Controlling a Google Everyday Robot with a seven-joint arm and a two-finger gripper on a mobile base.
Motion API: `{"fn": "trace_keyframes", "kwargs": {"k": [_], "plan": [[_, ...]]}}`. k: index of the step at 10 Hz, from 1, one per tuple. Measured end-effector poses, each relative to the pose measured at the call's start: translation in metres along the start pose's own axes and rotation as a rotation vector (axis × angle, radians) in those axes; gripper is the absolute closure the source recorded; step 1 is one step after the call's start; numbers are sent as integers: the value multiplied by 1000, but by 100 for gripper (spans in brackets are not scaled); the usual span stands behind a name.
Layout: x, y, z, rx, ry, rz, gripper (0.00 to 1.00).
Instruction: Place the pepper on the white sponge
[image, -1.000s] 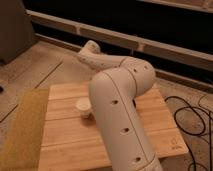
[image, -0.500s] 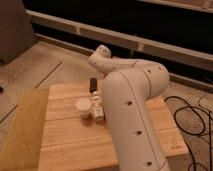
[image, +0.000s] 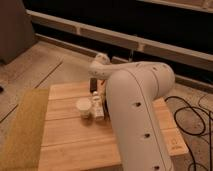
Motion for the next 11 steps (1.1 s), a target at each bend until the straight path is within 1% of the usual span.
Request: {"fn": "trace_keyframes", "kwargs": {"k": [2, 4, 5, 6, 7, 8, 10, 11], "plan": [[8, -18, 3, 30, 14, 39, 100], [14, -29, 6, 52, 27, 62, 99], [18, -33, 8, 64, 37, 66, 96], [22, -36, 13, 75, 52, 66, 85], [22, -34, 16, 75, 61, 53, 74], [23, -28, 20, 72, 69, 35, 65], [27, -12, 30, 64, 93, -3, 42], [28, -11, 34, 68, 103, -10, 34]]}}
